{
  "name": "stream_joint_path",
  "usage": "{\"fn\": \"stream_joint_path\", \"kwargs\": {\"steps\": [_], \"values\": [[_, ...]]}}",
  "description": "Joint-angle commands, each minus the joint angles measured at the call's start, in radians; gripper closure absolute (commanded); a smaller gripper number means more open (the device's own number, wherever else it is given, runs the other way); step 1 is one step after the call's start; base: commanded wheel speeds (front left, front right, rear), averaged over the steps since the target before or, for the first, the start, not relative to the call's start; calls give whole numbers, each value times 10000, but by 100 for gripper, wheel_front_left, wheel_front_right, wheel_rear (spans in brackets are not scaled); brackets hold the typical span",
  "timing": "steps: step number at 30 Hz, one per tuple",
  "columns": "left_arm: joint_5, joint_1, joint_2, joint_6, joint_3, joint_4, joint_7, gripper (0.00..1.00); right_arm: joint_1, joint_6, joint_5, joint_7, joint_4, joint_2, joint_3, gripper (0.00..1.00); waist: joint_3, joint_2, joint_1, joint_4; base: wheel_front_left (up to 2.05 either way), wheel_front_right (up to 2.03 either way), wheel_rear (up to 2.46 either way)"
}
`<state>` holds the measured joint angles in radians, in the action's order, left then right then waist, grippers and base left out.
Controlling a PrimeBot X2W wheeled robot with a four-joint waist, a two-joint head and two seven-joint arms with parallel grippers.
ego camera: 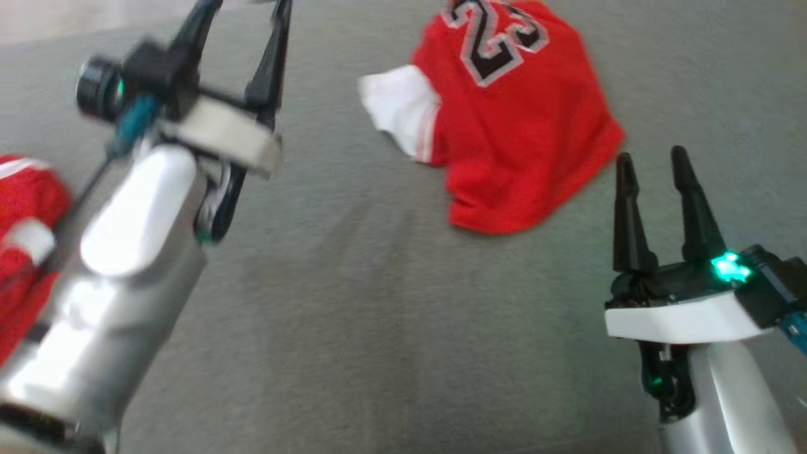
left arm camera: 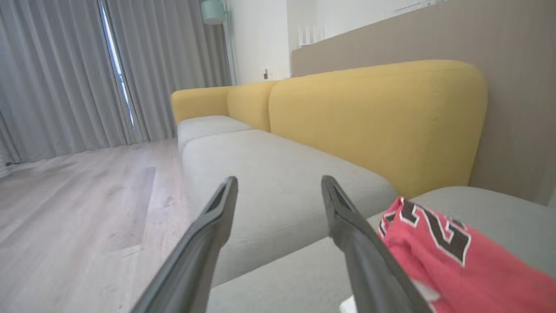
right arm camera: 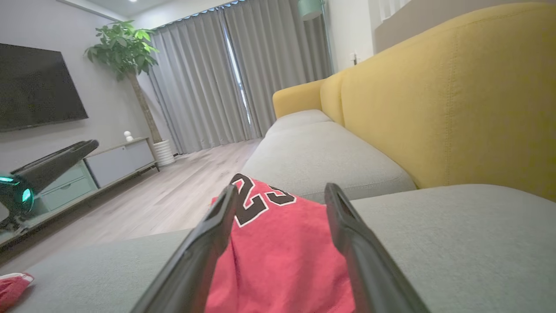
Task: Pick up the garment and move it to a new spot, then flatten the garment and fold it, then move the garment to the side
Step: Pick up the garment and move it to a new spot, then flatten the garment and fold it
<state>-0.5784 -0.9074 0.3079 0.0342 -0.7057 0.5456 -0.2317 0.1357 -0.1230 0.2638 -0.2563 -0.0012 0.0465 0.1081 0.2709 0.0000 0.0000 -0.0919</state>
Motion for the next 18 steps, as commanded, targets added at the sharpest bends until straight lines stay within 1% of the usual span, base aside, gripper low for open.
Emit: {"fn": "stream_joint_path", "kwargs": {"steps": [1, 5, 7, 9, 12, 14, 16, 18], "values": [[114, -124, 401, 66, 411, -347, -96, 0, 72, -77, -76, -55, -267, 37, 168, 0, -296, 0, 0, 710, 0, 0, 0], [235, 1353, 808, 295, 578, -1203, -268, 0, -142, -77, -329, -55, -176, 37, -53, 0, -516, 0, 0, 1437, 0, 0, 0], [326, 2218, 929, 495, 764, -1770, -289, 0, -245, -77, -433, -55, -114, 37, -99, 0, -630, 0, 0, 1713, 0, 0, 0], [501, 3147, 934, 744, 1040, -2442, -294, 0, -353, -77, -515, -55, -32, 37, -162, 0, -737, 0, 0, 1953, 0, 0, 0], [803, 4499, 722, 1112, 1607, -3391, -297, 0, -504, -77, -599, -55, 149, 37, -206, 0, -886, 0, 0, 2204, 0, 0, 0], [914, 5260, 435, 1280, 2070, -3876, -297, 0, -571, -77, -629, -55, 301, 37, -199, 0, -947, 0, 0, 2303, 0, 0, 0], [1195, 5764, 231, 1287, 2408, -4194, -298, 0, -580, -77, -702, -55, 402, 37, -190, 0, -981, 0, 0, 2377, 0, 0, 0], [1465, 6047, 27, 1201, 2637, -4339, -298, 0, -562, -77, -806, -55, 478, 37, -175, 0, -1013, 0, 0, 2447, 0, 0, 0]]}}
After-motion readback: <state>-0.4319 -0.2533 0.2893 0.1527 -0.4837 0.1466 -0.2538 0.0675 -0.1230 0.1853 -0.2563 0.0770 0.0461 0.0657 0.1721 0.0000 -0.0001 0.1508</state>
